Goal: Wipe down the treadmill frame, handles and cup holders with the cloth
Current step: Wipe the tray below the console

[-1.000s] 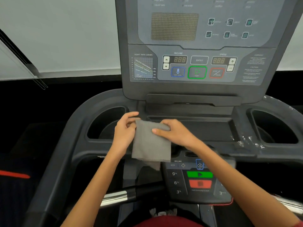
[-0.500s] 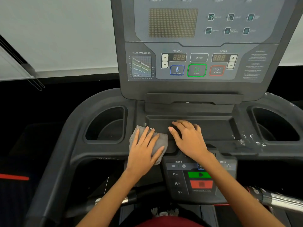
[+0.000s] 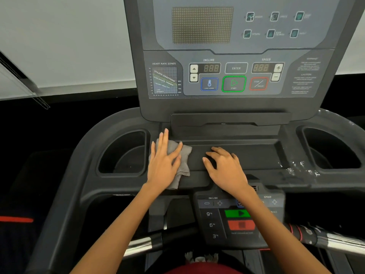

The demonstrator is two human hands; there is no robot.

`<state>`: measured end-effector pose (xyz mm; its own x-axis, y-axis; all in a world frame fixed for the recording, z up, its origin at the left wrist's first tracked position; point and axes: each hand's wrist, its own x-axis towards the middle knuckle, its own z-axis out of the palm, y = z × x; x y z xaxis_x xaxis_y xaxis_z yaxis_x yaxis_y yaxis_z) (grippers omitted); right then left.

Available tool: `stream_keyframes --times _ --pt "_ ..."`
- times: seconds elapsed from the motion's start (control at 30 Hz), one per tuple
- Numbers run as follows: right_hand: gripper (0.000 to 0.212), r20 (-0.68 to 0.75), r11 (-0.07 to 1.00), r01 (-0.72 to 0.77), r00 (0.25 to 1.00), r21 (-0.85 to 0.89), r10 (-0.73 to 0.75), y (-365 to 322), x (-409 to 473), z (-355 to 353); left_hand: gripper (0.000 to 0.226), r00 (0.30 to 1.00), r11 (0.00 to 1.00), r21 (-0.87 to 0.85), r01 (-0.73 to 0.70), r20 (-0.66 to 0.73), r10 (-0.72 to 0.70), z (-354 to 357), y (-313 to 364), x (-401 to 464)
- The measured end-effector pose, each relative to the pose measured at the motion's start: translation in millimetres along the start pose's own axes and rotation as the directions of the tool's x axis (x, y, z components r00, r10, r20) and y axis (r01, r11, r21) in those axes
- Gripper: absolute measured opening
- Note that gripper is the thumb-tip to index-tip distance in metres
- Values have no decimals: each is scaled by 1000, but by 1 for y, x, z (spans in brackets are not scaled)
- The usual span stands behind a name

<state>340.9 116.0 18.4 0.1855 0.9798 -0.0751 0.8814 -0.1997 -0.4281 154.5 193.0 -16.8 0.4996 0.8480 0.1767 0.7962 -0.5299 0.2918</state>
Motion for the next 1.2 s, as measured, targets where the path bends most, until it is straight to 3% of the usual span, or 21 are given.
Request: stream_keyframes --times 0.1,0.17,0.27,0.47,0.67,1.0,1.2 --pt "41 -14 1000 5 1000 25 -5 0 0 -1 30 977 995 -28 96 -186 -99 3 10 7" --pt "39 -15 999 8 1000 34 -8 0 -1 -1 24 960 985 -67 161 -221 -172 1 19 11" --pt "38 -21 999 9 1000 48 -8 0 -1 -2 21 965 990 -79 114 -229 -129 2 22 10" --pt "38 4 999 3 1000 54 -3 1 0 -3 42 991 994 -98 -38 -133 25 4 22 -46" --pt "46 256 998 68 965 -13 -62 20 1 -24 45 996 993 -84 -80 -45 76 -3 13 -66" --pt "42 183 992 72 979 101 -90 33 0 -20 70 971 972 -27 235 58 -233 2 14 13" --pt "42 162 992 83 982 93 -98 32 2 -18 65 974 974 21 228 6 -228 4 21 21"
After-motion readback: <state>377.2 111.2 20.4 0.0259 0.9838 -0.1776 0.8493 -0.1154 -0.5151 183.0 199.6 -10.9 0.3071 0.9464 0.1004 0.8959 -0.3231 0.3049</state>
